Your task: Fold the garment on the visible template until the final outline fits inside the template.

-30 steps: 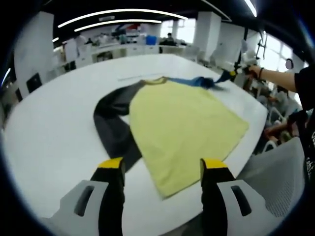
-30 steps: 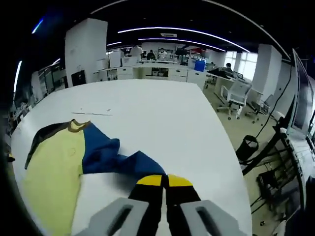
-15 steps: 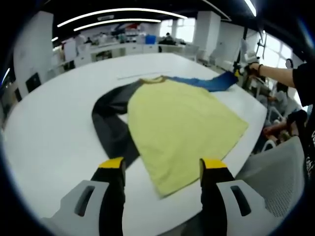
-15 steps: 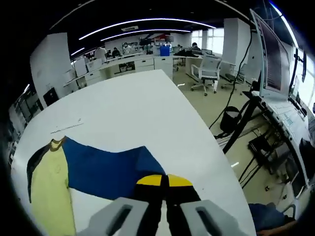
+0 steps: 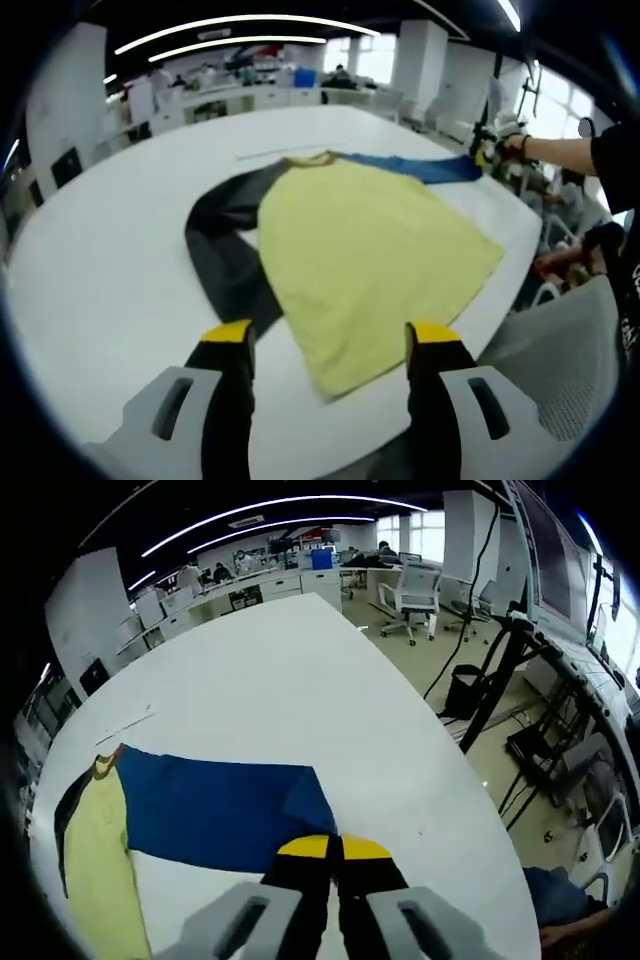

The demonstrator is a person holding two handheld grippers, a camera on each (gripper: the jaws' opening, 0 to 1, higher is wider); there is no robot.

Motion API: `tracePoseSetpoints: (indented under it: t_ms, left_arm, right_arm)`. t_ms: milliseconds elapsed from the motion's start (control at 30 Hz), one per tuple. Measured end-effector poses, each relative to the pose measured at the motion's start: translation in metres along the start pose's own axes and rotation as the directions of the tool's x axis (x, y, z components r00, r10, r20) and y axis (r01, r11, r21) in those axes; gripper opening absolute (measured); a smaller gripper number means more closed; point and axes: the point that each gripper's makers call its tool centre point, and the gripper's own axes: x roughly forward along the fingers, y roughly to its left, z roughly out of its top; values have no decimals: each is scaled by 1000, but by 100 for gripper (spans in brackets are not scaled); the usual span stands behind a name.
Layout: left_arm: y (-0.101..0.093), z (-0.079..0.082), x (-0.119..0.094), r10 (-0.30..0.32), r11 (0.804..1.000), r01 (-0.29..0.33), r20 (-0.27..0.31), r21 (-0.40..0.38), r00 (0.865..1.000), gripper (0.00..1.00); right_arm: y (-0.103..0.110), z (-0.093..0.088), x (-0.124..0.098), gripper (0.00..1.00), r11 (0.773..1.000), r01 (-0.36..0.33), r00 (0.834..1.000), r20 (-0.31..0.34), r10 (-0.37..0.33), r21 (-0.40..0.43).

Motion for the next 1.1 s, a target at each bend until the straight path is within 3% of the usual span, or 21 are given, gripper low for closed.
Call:
tracePoseSetpoints:
  t_ms: [233,1100]
  left_arm:
    - [1,0,0,0,1000,0,2,13,1000,59]
    - [7,0,-9,11,999,-12,22,32,1000,63]
  right_arm:
    - [35,0,-16,0,998,-62,998,-6,62,-5]
    - [134,25,-11,0,967,-251,968,-14,251,-51]
